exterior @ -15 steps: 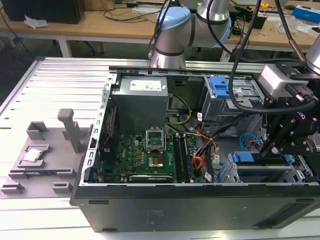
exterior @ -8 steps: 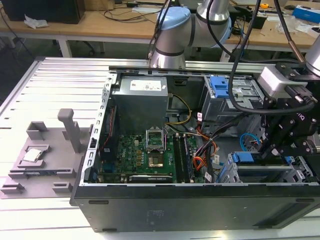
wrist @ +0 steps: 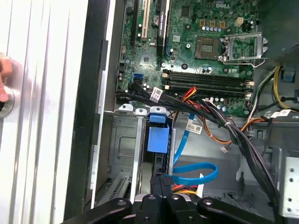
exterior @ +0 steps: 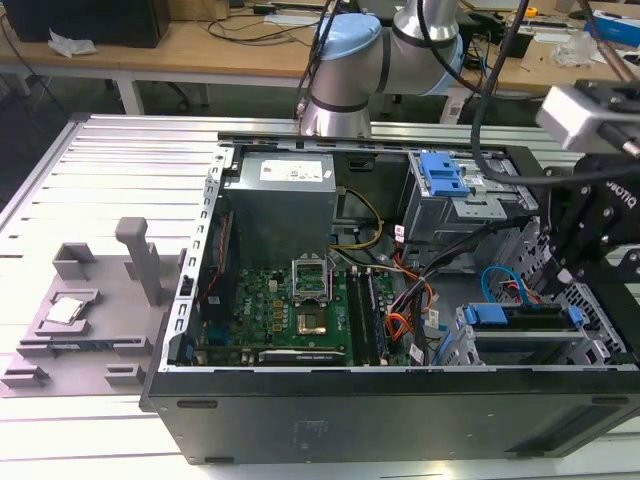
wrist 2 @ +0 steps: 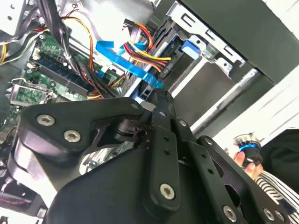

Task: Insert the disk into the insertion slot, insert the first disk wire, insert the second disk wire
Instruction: 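Insert the second disk wire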

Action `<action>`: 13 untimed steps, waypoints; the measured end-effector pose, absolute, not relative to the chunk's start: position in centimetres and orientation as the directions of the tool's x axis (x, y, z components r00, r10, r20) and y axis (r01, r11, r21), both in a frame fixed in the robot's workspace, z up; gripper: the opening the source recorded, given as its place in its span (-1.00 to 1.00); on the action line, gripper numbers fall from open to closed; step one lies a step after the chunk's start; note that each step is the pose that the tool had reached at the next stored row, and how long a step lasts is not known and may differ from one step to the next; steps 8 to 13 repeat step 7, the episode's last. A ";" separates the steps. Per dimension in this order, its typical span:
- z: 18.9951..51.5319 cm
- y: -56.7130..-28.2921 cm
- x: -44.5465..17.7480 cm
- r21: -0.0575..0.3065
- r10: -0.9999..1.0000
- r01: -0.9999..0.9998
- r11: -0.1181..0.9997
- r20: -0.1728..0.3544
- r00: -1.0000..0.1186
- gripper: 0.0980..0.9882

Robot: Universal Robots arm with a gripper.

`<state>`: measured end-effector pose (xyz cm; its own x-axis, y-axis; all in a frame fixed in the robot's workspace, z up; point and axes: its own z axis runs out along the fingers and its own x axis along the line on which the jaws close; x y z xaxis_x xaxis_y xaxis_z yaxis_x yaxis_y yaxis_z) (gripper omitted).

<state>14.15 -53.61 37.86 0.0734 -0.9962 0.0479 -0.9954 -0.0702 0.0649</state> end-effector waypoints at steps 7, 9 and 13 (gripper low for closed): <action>38.3 -53.6 14.1 0.065 -0.996 -0.995 -0.070 0.048 0.073 -0.98; 38.3 -53.6 14.1 0.065 -0.996 -0.995 -0.070 0.048 0.073 -0.98; 38.3 -53.6 14.1 0.065 -0.996 -0.995 -0.070 0.048 0.073 -0.98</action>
